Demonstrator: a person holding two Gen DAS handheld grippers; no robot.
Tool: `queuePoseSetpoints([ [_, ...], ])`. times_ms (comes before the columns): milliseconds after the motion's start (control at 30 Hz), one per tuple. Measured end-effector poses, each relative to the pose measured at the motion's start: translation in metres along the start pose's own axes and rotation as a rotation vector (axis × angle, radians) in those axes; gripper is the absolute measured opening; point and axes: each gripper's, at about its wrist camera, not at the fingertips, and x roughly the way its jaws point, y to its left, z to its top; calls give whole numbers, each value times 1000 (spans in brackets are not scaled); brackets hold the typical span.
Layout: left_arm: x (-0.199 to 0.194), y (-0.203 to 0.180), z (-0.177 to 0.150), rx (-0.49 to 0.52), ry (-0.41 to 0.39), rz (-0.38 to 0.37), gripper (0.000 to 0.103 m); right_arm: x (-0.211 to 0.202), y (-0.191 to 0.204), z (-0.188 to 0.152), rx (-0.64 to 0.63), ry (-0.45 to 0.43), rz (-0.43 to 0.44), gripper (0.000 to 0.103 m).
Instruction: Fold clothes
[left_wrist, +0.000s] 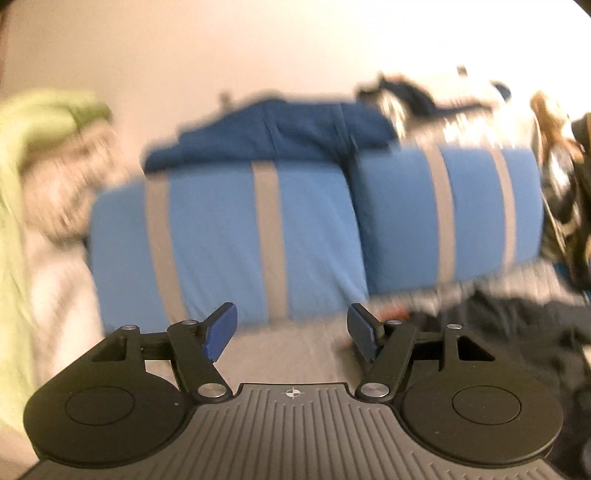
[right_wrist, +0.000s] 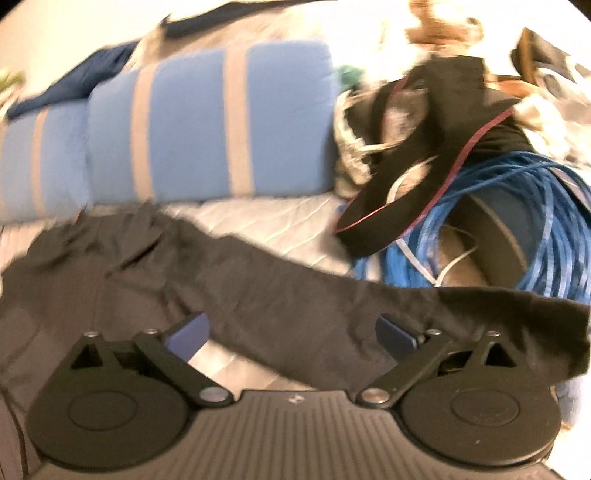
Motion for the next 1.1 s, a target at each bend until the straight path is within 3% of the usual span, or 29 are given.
queuePoseSetpoints([
  [167, -49, 12, 80, 5, -167, 35, 76, -17, -31, 19, 129, -92, -63, 103],
  [367, -85, 13, 130, -49, -241, 18, 82, -51, -81, 45, 285, -215, -127, 103],
  [567, -72, -1, 91, -241, -136, -170, 86, -93, -133, 42, 359, -258, -216, 103],
  [700, -54, -32, 45, -255, -65, -269, 86, -101, -146, 19, 335, -216, -254, 103],
  [867, -30, -78, -7, -188, 17, -384, 86, -87, -150, -16, 276, -144, -272, 100],
  [967, -21, -98, -33, -179, 73, -437, 86, -72, -151, -34, 261, -102, -255, 86],
  [1033, -17, -106, -46, -187, 113, -479, 86, -62, -153, -45, 253, -71, -256, 68],
  [1100, -14, -113, -57, -181, 148, -512, 86, -53, -152, -53, 224, -55, -282, 65],
])
